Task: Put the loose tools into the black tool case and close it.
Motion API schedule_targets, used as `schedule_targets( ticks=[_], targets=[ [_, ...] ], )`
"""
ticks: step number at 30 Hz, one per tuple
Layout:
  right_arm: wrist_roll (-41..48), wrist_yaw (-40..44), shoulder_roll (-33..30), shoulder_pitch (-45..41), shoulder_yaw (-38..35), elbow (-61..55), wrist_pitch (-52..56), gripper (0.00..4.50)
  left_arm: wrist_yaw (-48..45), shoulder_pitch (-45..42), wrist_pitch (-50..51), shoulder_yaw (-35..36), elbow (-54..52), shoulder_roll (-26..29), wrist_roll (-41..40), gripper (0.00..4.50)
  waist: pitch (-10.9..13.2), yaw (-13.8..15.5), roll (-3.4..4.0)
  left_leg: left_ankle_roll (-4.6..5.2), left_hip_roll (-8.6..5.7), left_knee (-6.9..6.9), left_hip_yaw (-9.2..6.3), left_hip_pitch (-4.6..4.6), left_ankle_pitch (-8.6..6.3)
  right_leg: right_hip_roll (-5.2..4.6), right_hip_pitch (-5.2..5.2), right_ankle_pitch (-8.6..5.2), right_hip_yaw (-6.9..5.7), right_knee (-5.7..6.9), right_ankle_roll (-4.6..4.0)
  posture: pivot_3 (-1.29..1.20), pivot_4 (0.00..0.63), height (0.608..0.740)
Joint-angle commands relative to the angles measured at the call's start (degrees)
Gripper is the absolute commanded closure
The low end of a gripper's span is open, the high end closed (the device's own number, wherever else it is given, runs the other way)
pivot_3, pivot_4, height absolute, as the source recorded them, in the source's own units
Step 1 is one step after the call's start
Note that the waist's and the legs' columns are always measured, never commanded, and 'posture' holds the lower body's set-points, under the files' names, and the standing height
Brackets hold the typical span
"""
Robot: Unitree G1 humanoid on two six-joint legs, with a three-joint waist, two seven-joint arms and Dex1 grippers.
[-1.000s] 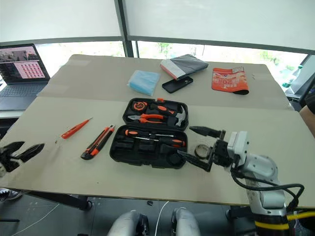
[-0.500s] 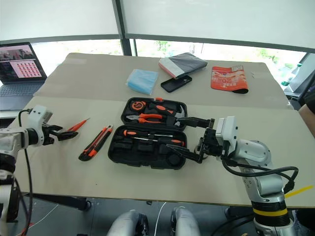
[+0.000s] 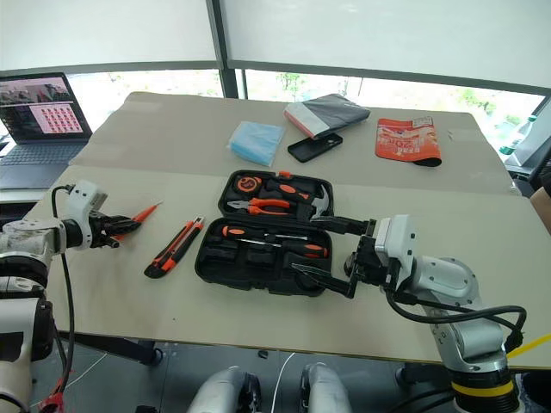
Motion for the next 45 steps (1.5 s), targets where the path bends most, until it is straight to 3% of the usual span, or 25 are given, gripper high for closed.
schedule_targets(
  ticks=[1, 5, 9, 13, 21, 32, 45],
  targets=[
    [1.54, 0.28, -1.52, 0.58, -2.06, -1.46, 0.43, 0.00, -7.59, -2.22, -6.99, 3.15, -3.40, 1.17, -3.17, 3.93, 0.08, -0.26, -0.18, 0.00, 0.01, 0.04, 0.00, -0.02, 0.00, 0.00, 0.00, 0.01, -0.02, -0.01, 0.00, 0.00, 0.150, 0.740],
    [2.62, 2.00, -4.94, 3.03, -5.48, -0.07, 0.95, 0.00, -25.13, -0.14, -11.10, -2.08, -19.54, 0.16, -5.01, 3.93, 0.12, -0.13, -0.23, 0.10, -0.06, 0.10, -0.01, -0.11, -0.06, 0.00, 0.02, 0.03, -0.07, -0.07, 0.12, 0.00, 0.150, 0.740],
    [2.25, 4.50, -7.92, 5.46, -7.21, 1.81, 0.93, 0.00, -28.88, 4.26, -6.00, -8.25, -37.63, -2.10, -4.97, 3.93, 0.11, -0.30, -0.22, 0.24, -0.11, 0.17, 0.02, -0.03, -0.14, -0.04, 0.12, 0.04, 0.08, -0.10, 0.29, 0.00, 0.150, 0.740],
    [2.09, 4.75, -8.53, 5.88, -7.08, 2.49, 0.72, 0.00, -26.19, 6.36, -2.61, -13.33, -46.85, -3.65, -1.48, 3.93, 0.12, -0.61, -0.23, 0.26, -0.12, 0.19, 0.04, 0.01, -0.15, 0.05, 0.13, 0.04, 0.18, -0.07, 0.37, 0.00, 0.150, 0.740],
    [2.87, 3.37, -7.78, 7.14, -7.00, 0.17, 1.28, 0.00, -20.41, 5.33, 2.08, -20.67, -49.00, -4.50, 7.69, 3.93, 0.13, -0.42, -0.23, 0.48, -0.03, 0.18, -0.06, 0.11, -0.26, 0.16, 0.12, 0.04, 0.19, 0.08, 0.35, 0.00, 0.150, 0.740],
    [4.56, -0.37, -5.51, 7.96, -6.28, -2.41, 2.84, 0.00, -18.58, 3.79, 5.24, -23.70, -49.30, -8.48, 9.25, 3.93, 0.13, -0.25, -0.23, 0.46, -0.09, 0.52, -0.04, -0.06, -0.25, 0.06, 0.16, 0.08, 0.18, 0.03, 0.43, 0.00, 0.150, 0.740],
    [3.88, -1.36, -4.51, 7.16, -4.99, -2.90, 3.50, 0.00, -22.07, 2.90, 10.30, -30.21, -52.67, -5.26, 14.68, 3.93, 0.12, -0.68, -0.22, 0.54, -0.08, 0.53, -0.03, 0.01, -0.30, 0.12, 0.16, 0.10, 0.28, 0.05, 0.46, 0.00, 0.150, 0.740]
  ],
)
